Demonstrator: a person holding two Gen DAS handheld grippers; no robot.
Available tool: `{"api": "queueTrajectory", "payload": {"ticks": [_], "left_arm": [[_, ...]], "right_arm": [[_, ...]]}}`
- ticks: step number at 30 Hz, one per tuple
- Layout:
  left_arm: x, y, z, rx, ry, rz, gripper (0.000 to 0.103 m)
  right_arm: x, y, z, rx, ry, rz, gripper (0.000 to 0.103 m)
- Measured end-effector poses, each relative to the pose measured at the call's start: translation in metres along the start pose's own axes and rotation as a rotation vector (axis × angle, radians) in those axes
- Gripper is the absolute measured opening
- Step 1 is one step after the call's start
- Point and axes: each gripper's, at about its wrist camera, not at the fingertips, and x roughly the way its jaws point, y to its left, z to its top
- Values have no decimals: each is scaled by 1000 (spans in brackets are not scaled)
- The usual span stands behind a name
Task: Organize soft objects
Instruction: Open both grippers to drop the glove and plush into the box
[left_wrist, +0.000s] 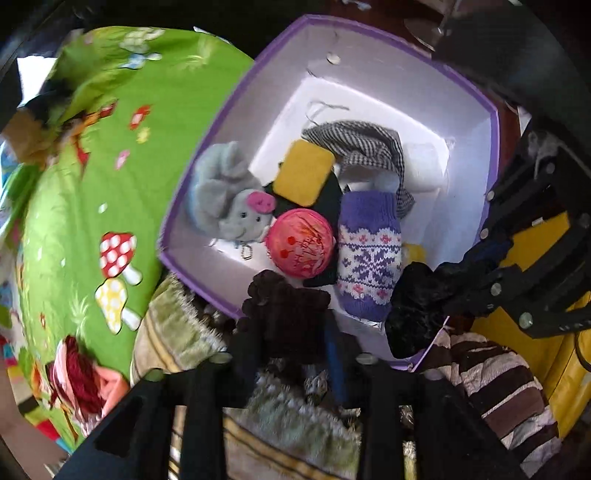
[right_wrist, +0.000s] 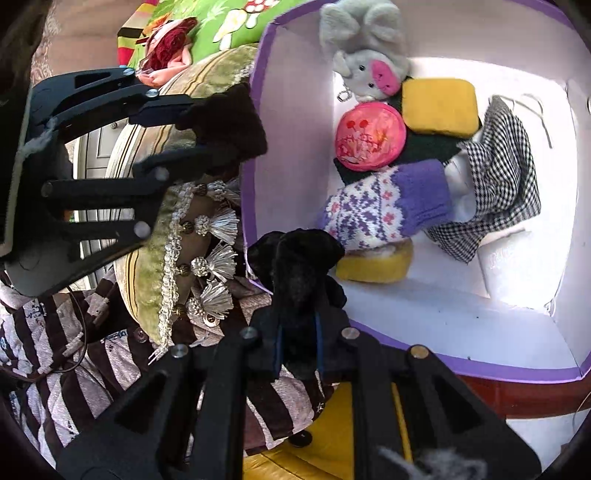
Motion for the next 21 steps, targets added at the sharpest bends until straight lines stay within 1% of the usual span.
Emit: {"api": "queueTrajectory", "payload": {"ticks": [1, 2, 3, 4, 5, 6, 8, 12, 14, 15, 18, 21], "left_arm": [[3, -2, 4, 15, 8, 2, 51], [4, -4, 6, 24, 9, 3, 59], [6, -6, 9, 33, 16, 0, 62], [7, -6, 10, 38, 24, -4, 62], [8, -7, 11, 42, 31, -6, 64], [9, -7, 11, 50, 40, -3, 66], [12, -9, 11, 68, 65, 10, 69], [16, -12, 8, 107, 118, 15, 69], [15, -13, 4, 136, 134, 41, 69], [13, -13, 2, 157, 139, 62, 69], [9, -9, -4, 181, 144, 98, 69], [4, 0, -13, 207, 157, 132, 69]], "right_arm": [[2, -1, 1, 9, 2, 9, 21], [2, -4, 2, 21, 4, 21, 30], [2, -5, 3, 29, 6, 24, 44], [2, -7, 3, 37, 11, 29, 51], [2, -9, 3, 42, 19, 32, 62], [3, -10, 4, 47, 31, 36, 65], [5, -13, 5, 51, 53, 44, 68], [8, -18, 15, 56, 100, 42, 73], [6, -14, 19, 49, 113, 37, 74], [4, -10, 22, 38, 116, 39, 74], [-7, 5, 29, 0, 114, 45, 77], [-13, 20, 36, -49, 130, 45, 78]]}}
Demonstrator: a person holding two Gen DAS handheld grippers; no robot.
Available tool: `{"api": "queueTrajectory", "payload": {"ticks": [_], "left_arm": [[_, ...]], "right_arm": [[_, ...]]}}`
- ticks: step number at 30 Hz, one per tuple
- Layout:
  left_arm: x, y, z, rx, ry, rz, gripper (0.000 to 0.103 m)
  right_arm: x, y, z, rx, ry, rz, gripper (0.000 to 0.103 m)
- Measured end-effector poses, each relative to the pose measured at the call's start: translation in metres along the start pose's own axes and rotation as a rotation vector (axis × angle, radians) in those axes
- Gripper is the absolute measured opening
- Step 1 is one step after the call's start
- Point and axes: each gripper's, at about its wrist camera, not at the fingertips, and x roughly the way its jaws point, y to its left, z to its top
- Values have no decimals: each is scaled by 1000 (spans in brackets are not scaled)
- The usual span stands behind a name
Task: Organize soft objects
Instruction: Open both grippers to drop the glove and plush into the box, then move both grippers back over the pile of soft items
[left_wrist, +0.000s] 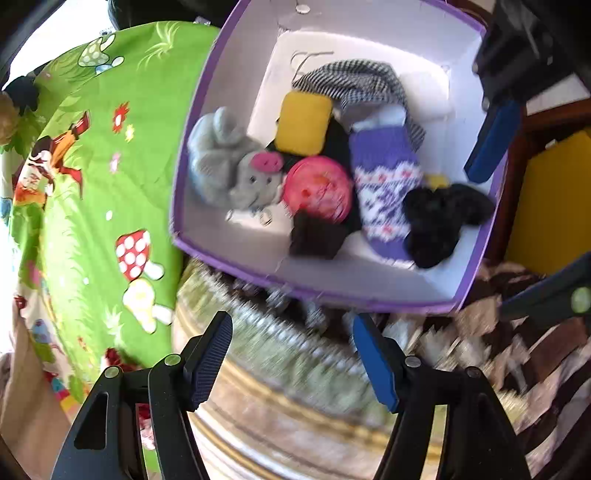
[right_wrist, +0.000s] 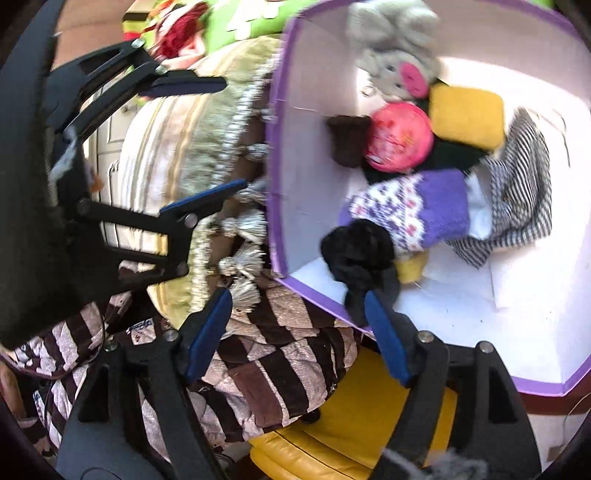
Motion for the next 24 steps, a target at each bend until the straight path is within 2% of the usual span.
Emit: {"api": "queueTrajectory", "payload": {"ticks": [6, 11, 20, 24], "left_arm": [[-5, 15, -35, 45, 29, 66, 69], [-12, 37, -69, 13, 29, 83, 69], [6, 74, -148, -98, 57, 46, 69], [23, 99, -189, -202, 48, 8, 69]], "right_arm": [[-4, 36, 16, -101, 48, -10, 78], [-3, 72, 25, -187, 67, 2, 78], [30, 134, 58, -302, 136, 29, 78], [43, 158, 80, -350, 113, 93, 81]]}}
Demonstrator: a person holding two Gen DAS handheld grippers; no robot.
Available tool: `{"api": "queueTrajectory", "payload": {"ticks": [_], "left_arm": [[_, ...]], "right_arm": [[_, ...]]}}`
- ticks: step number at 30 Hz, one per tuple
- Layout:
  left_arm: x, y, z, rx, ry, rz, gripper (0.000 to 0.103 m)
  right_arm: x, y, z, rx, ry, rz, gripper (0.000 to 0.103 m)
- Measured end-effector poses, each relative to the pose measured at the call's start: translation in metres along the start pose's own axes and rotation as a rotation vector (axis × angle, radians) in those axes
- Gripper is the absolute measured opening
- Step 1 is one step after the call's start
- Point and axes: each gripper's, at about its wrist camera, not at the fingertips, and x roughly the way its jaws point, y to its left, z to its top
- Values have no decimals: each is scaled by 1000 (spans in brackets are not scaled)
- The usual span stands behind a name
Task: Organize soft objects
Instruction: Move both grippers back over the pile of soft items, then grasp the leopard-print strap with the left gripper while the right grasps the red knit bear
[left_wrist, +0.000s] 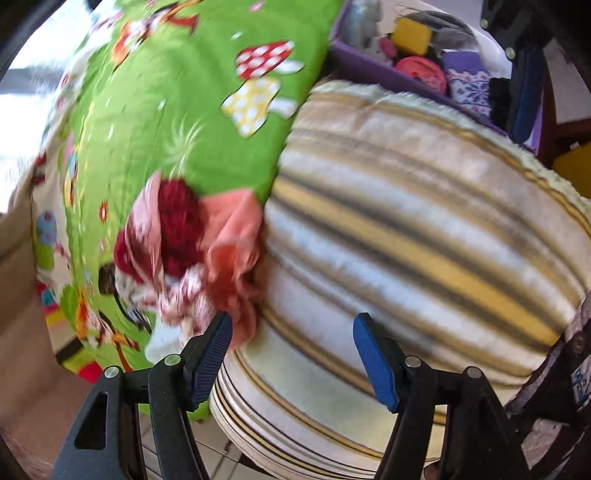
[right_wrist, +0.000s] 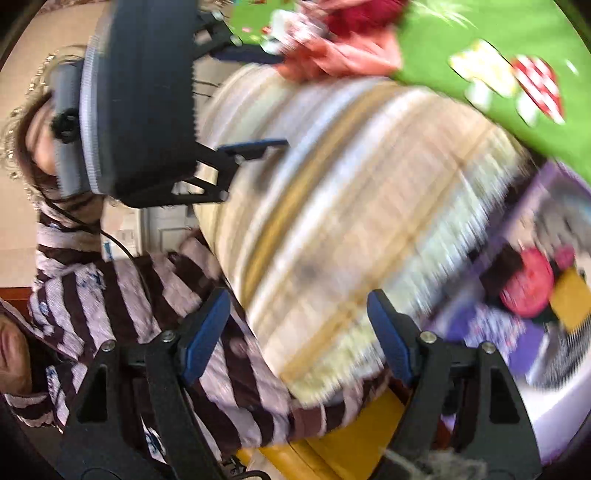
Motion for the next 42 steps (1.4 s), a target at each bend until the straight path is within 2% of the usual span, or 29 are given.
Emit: {"api": "queueTrajectory", "payload": {"ticks": [5, 8, 11, 13, 19, 24, 27, 29, 32, 35, 37, 39, 42], "left_arm": [[21, 31, -39, -108, 9, -41, 69], [30, 52, -62, -169, 14, -45, 69], [39, 78, -84, -263, -5, -50, 69], [46, 99, -98, -335, -30, -72, 69], [72, 126, -124, -510, -82, -86, 69], [79, 142, -141, -635, -142, -93, 69], [85, 163, -150, -730, -184, -77, 69], [88, 175, -153, -788, -209, -61, 69], [91, 195, -151, -874, -257, -16, 69], [96, 216, -146, -943, -329, 6, 69], [99, 229, -145, -1017, -375, 10, 69], [107, 245, -142, -1104, -425, -37, 69], [118, 262, -136, -1211, -465, -96, 68]], "right_arm": [[16, 13, 39, -46, -32, 81, 82], [29, 13, 58, -35, -11, 71, 83], [39, 10, 77, -4, -6, 15, 84], [40, 11, 89, 7, -41, -15, 84], [37, 19, 112, 54, -199, -206, 85], [25, 30, 124, 71, -368, -262, 85], [13, 32, 133, 77, -475, -387, 85], [6, 24, 140, 99, -518, -436, 85], [7, 19, 153, 92, -528, -524, 85], [20, 23, 162, 49, -529, -656, 85], [28, 19, 167, 35, -529, -706, 85], [34, 16, 172, 24, -531, -726, 85], [40, 12, 183, 20, -527, -698, 85]]}}
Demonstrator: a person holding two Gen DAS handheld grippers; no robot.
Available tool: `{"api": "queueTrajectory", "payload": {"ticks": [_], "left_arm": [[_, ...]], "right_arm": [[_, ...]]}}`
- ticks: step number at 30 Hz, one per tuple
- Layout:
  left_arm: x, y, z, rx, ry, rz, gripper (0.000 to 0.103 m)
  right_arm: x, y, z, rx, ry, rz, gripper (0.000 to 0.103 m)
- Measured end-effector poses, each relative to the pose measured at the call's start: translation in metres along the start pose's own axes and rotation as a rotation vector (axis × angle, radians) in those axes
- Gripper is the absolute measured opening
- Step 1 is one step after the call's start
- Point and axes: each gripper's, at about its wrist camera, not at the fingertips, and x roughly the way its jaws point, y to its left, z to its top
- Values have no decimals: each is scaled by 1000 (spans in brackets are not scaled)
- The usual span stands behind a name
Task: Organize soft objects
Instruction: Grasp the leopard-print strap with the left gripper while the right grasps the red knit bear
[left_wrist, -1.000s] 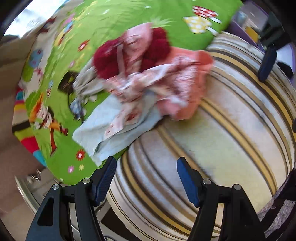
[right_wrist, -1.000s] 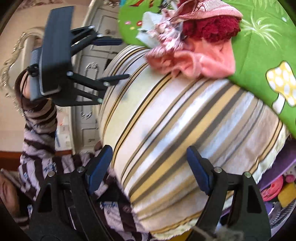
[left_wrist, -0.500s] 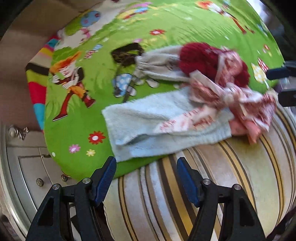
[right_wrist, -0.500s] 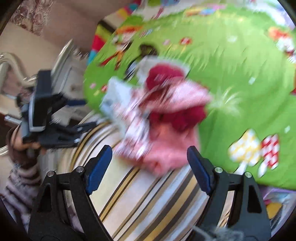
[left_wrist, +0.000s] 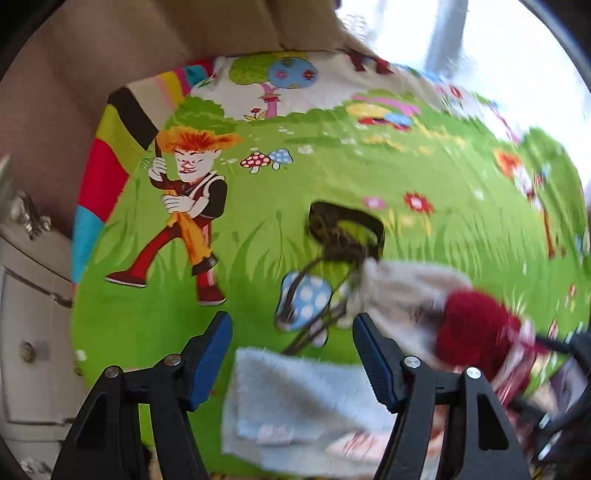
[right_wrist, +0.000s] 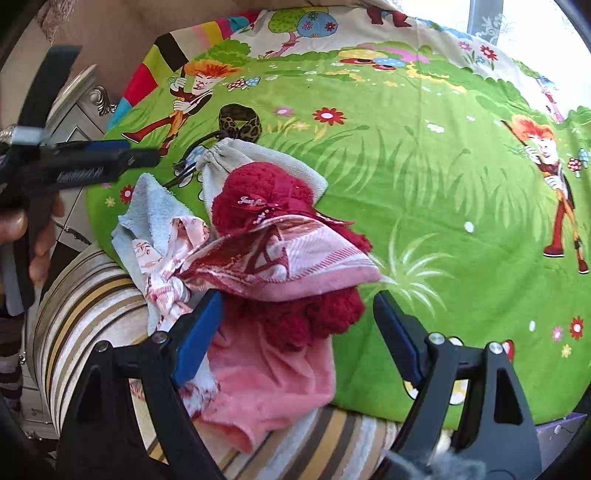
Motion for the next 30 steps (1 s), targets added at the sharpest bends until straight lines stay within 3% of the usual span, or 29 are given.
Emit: {"api": "queueTrajectory", "payload": {"ticks": [5, 10, 13, 16, 18, 19, 30], "left_arm": [[32, 7, 33, -176, 9, -52, 68], [68, -5, 56, -189, 48, -43, 68], [86, -13, 64, -145, 72, -17, 67], [93, -30, 68, -41, 49, 16, 43], [92, -35, 72, -12, 35, -12, 13], [91, -35, 72, -10, 30, -10, 8], [30, -24, 62, -89, -128, -142, 5]], "right_arm": [[14, 4, 10, -30, -3, -32, 85], [24, 1, 15, -22, -6, -19, 85], [22, -2, 15, -18, -17, -15, 85], [15, -7, 13, -2, -31, 1, 85], [13, -11, 10, -2, -16, 1, 85], [11, -13, 8, -4, -14, 4, 85], [12, -7, 7, -115, -3, 17, 86]]}}
